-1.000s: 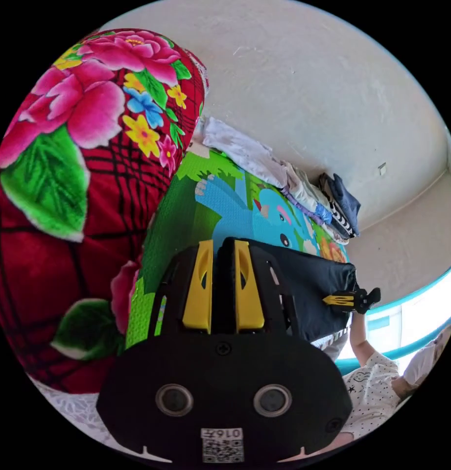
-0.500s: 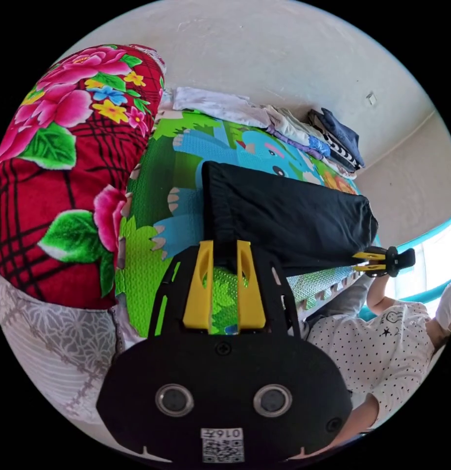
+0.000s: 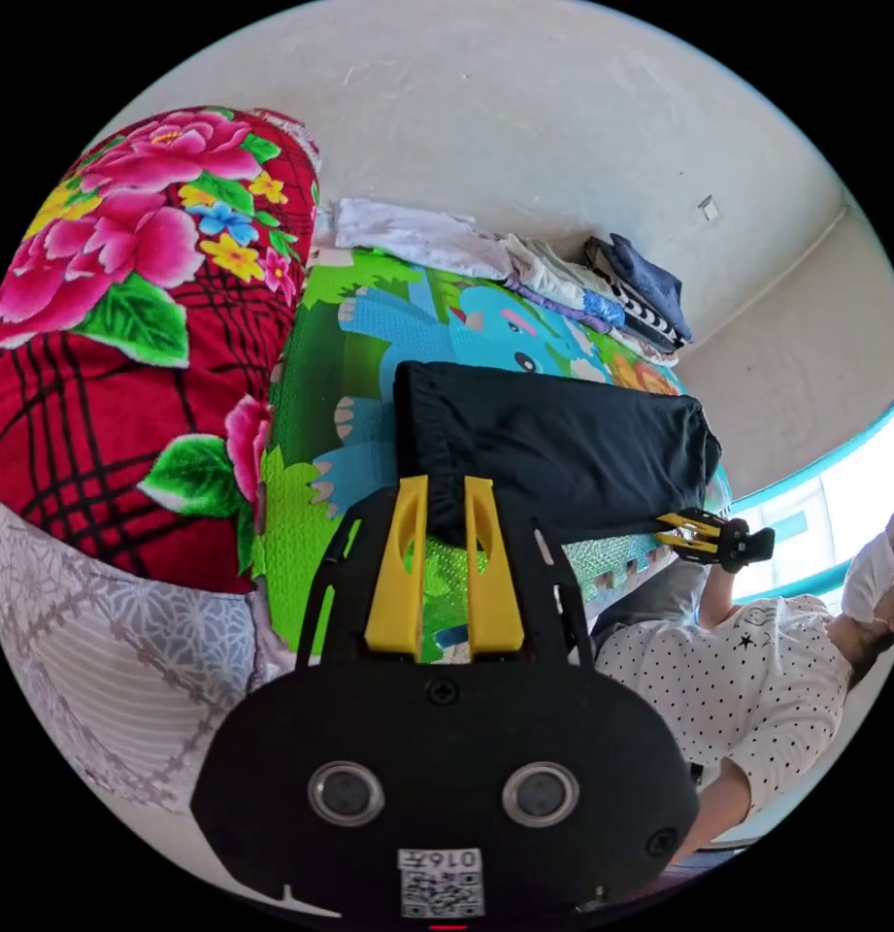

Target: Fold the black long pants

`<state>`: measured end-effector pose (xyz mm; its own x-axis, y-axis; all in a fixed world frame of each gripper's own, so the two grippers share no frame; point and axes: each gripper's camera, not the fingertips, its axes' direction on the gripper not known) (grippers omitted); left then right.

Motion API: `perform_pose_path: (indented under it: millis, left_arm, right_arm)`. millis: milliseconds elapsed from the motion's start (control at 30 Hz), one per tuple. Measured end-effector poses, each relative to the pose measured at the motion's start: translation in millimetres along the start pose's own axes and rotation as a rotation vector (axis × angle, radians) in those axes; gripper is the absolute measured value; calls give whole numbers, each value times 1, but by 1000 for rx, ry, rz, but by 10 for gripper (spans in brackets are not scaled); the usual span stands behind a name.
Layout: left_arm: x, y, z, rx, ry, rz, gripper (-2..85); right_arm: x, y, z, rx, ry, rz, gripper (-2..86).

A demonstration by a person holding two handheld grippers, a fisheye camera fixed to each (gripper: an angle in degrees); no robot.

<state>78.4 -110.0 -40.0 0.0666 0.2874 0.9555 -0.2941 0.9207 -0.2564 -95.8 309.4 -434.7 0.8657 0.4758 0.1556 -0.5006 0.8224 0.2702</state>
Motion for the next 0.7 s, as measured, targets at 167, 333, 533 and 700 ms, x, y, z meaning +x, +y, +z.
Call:
perform_pose_path:
  millis: [167,333,533,700]
  left_arm:
    - [118,1,33,-37,30,239,69]
    - [192,11,82,-64,133,303,68]
    - [205,20,80,35,151,90,2]
    - [312,12,70,47,166,274,50]
  right_arm:
    - [-6,46,-61,238,5,233,24]
    - [15,122,-92,237,115,424,1]
    - [-7,213,-83,25,133,410,-1]
    - [-5,298,-132,113,219,602,13]
